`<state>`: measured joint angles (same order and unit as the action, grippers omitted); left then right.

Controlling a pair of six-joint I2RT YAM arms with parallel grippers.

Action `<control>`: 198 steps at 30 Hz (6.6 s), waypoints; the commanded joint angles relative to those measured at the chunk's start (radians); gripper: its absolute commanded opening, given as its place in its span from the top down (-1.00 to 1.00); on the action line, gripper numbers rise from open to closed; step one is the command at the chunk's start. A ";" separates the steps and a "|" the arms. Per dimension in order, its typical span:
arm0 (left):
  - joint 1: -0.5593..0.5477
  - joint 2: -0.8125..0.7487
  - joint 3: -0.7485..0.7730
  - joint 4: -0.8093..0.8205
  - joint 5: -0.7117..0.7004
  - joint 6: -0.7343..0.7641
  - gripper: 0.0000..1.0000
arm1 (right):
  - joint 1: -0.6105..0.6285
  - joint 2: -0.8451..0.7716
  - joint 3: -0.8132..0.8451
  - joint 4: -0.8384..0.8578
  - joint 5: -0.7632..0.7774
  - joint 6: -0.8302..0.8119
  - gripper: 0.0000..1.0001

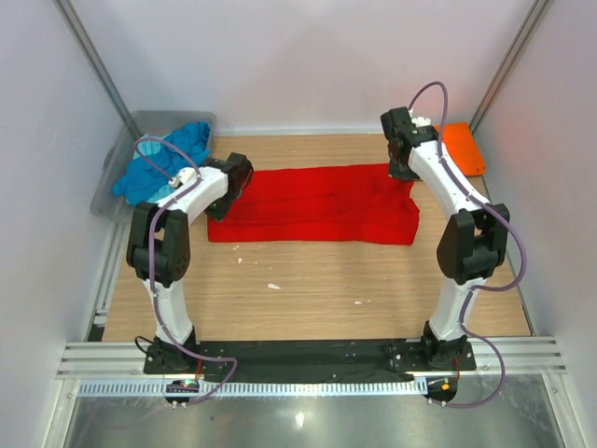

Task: Fold and stack the t-shirts
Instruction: Fold the tshirt

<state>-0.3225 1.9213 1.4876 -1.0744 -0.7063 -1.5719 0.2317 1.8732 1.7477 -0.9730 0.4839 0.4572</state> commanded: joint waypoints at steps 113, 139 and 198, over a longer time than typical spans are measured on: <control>0.045 0.400 0.367 -0.217 -0.062 -0.048 0.56 | -0.002 0.379 0.493 0.204 0.050 -0.428 0.98; 0.004 0.197 0.332 -0.165 -0.065 0.061 0.46 | -0.003 0.222 0.282 -0.032 -0.069 -0.028 0.56; -0.070 -0.356 -0.157 0.592 0.547 0.987 0.31 | -0.143 0.046 -0.200 0.415 -0.415 0.021 0.26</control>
<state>-0.3969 1.6283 1.3987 -0.7250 -0.4320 -0.8452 0.0891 1.8820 1.4975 -0.6357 0.1593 0.4572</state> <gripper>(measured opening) 0.335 0.364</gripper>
